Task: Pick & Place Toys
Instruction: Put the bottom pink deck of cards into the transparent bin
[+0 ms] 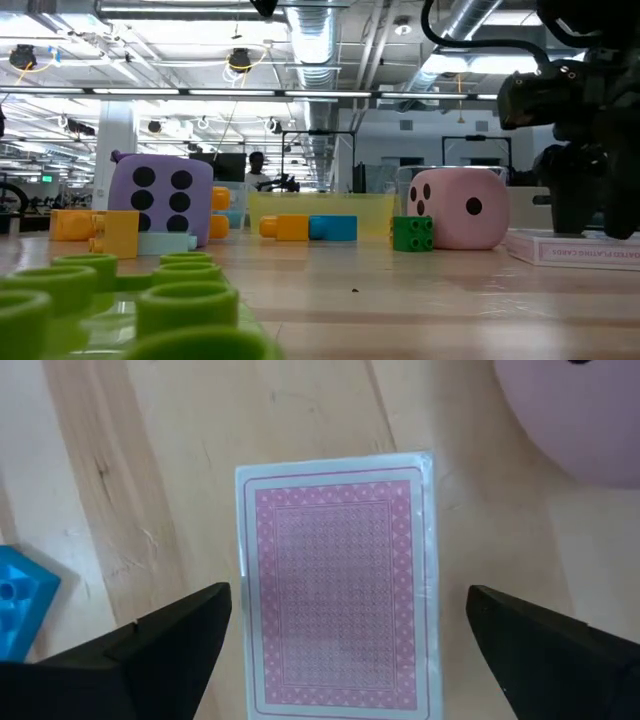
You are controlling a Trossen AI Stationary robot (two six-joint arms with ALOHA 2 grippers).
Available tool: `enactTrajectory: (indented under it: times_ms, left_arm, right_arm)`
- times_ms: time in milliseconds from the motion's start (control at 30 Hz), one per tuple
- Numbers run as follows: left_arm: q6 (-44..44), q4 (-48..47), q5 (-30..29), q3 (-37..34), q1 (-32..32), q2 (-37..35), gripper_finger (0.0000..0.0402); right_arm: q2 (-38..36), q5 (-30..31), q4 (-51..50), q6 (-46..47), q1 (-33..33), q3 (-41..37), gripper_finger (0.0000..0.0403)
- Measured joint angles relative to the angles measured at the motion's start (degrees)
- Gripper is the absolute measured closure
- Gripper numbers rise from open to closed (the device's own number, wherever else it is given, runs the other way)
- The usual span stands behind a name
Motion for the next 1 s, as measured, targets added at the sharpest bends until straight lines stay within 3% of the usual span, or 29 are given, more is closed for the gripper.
enactTrajectory:
  times_ms: [200, 400, 500, 633, 900, 1000]
  left_arm:
    - [0.00, -0.14, -0.02, 0.00, -0.02, 0.00, 0.0401]
    - [0.00, -0.91, -0.02, 0.00, -0.02, 0.00, 0.0401]
    - [-0.01, -1.11, -0.02, 0.00, -0.02, 0.00, 0.0401]
    - [-0.02, -1.35, -0.02, 0.00, 0.00, 0.00, 0.0401]
    - [-0.02, -2.55, -0.02, 0.00, -0.02, 0.00, 0.0401]
    - [-0.02, -2.54, -0.04, 0.00, -0.02, 0.00, 0.0401]
  right_arm:
    - [8.01, 2.00, 0.68, -0.54, 0.10, 1.62, 0.0006]
    - [12.79, 1.77, -9.84, 0.05, 1.05, 9.06, 0.0014]
    - [10.87, 1.25, -10.24, 0.16, 0.80, 10.55, 0.0044]
    - [7.55, 1.50, -10.06, -0.27, -0.17, 12.47, 0.0119]
    - [-0.46, 2.70, -15.42, -2.05, -0.57, 14.17, 0.0118]
    - [-4.68, 5.92, -17.87, -2.03, -0.34, 14.65, 0.0118]
